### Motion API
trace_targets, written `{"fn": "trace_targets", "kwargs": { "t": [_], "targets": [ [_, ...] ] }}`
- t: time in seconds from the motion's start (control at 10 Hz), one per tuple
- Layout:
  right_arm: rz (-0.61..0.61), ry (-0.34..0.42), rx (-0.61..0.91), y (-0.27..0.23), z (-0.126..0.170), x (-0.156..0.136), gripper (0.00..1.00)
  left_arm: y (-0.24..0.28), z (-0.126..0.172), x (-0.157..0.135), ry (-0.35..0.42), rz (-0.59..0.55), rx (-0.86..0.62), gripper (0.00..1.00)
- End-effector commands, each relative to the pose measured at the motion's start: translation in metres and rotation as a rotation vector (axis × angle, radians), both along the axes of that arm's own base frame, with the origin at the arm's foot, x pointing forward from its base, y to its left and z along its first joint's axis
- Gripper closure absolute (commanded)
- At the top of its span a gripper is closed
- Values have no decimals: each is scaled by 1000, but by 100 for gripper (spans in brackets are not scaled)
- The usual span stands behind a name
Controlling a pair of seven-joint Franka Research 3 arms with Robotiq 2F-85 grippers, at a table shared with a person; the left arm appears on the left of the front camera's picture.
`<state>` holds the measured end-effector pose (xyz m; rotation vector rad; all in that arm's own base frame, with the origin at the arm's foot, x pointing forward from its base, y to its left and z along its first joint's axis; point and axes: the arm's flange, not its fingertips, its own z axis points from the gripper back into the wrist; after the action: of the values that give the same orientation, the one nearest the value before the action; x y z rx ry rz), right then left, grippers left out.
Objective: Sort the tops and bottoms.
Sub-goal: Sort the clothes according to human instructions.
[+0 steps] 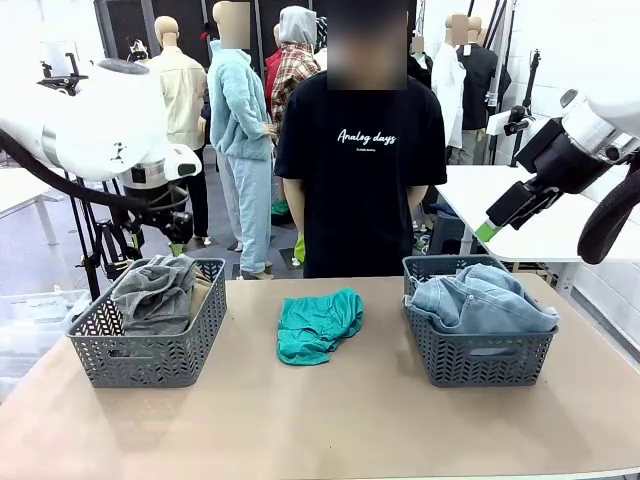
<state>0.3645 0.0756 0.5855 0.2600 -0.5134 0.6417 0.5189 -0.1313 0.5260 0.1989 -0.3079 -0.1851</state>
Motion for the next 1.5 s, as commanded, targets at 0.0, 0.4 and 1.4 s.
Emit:
{"fn": "trace_targets", "kwargs": {
  "t": [0.0,0.4,1.4],
  "targets": [
    [-24,-2,-17,2,-1,0,0,4,-13,1,20,4,7,0],
    [-24,-2,-17,2,-1,0,0,4,-13,1,20,4,7,0],
    [-24,-2,-17,2,-1,0,0,4,-13,1,20,4,7,0]
  ]
}}
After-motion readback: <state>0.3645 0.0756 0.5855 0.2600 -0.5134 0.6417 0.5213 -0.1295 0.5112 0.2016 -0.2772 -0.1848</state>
